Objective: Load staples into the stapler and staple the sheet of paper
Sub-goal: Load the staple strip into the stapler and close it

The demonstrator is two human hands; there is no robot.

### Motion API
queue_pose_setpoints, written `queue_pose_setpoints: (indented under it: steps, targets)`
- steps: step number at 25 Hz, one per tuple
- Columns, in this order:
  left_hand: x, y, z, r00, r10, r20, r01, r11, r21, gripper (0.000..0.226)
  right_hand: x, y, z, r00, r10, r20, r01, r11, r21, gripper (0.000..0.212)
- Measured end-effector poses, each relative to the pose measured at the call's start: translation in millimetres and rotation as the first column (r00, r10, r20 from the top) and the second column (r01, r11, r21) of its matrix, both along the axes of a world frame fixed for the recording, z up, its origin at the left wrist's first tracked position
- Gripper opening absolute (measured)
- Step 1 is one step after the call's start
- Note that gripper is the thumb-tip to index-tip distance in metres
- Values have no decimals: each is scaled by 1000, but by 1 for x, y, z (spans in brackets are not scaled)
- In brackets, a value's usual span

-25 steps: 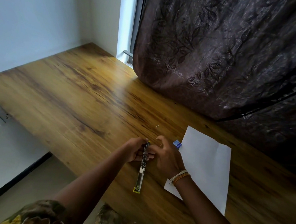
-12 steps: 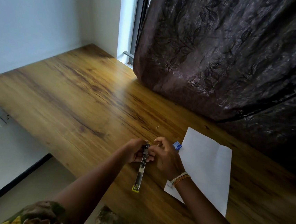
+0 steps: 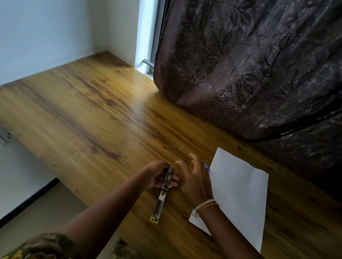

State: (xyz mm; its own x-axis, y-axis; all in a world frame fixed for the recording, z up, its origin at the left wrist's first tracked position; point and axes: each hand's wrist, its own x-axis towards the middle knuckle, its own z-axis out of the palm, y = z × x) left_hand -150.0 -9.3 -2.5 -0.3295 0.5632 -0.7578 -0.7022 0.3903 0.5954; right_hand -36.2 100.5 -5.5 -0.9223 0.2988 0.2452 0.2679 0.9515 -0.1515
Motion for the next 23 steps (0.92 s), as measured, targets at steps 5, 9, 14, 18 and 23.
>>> queue_pose_setpoints:
  steps: [5,9,14,18,23]
  targets:
    - [-1,0,-2,1000,23,17,-24,1000,5,35,6,-15,6,993,73,-87,-97,945,-312,41]
    - [-1,0,0,1000,-4,-6,4,1000,-26,32,10,-25,20,996,4,-89,-79,505,-860,55]
    - [-2,-2,-3,1000,8,8,-8,1000,9,29,-4,-26,15,986,-157,50,125,519,-845,64]
    - [1,-1,-4,1000,13,3,-13,1000,15,31,-6,-24,10,947,-298,115,240,425,-873,54]
    - [1,-4,-3,999,8,52,-10,999,44,37,-7,-28,9,889,-397,230,384,369,-846,21]
